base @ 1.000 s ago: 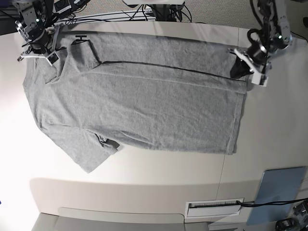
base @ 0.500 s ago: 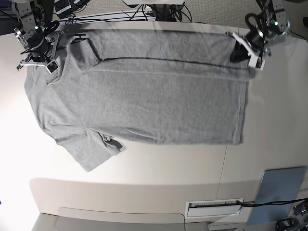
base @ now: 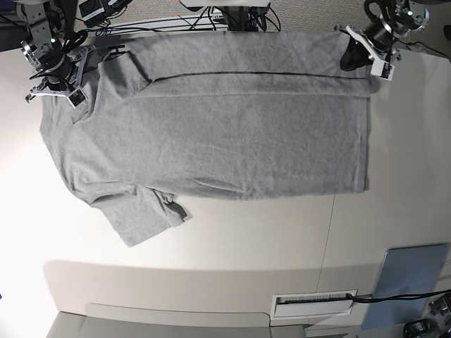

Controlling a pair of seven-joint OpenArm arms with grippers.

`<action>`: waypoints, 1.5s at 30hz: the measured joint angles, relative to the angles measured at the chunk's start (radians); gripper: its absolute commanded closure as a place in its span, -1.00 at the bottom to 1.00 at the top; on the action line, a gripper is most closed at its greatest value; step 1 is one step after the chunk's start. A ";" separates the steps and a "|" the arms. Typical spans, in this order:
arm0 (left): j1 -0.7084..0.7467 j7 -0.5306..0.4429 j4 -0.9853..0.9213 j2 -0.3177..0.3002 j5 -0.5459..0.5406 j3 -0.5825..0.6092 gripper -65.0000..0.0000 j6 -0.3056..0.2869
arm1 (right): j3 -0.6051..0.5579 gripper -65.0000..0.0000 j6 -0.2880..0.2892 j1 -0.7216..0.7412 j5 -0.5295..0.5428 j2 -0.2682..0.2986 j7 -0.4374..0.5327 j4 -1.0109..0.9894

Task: Fold the T-shirt properly
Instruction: 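Reach both grippers across the shirt and grasp its opposite edge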

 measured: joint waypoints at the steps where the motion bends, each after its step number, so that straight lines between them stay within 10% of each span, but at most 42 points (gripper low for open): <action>1: 0.004 0.020 0.014 0.000 -0.005 -0.008 1.00 -0.003 | 0.000 1.00 -0.004 0.001 0.000 0.000 0.010 0.000; 6: 0.013 0.116 0.116 0.002 -0.009 -0.017 0.57 -0.005 | 0.000 1.00 -0.004 0.046 0.000 0.000 0.016 0.000; 12: -0.119 0.119 0.182 0.003 -0.019 -0.015 -0.08 0.135 | 0.000 0.83 0.003 0.145 -0.002 0.000 0.021 0.000; 17: -0.314 0.143 0.093 0.007 -0.024 -0.014 -0.09 0.194 | 0.000 -0.09 0.034 0.227 -0.011 0.000 0.031 0.000; 33: -0.857 0.196 -0.509 -0.060 0.121 0.090 -0.09 0.380 | 0.000 -0.10 0.001 0.390 0.187 -0.004 -0.066 0.000; 45: -0.920 0.327 -0.591 -0.064 0.000 0.088 -0.03 0.249 | 0.000 -0.10 0.000 0.391 0.187 -0.079 -0.070 0.000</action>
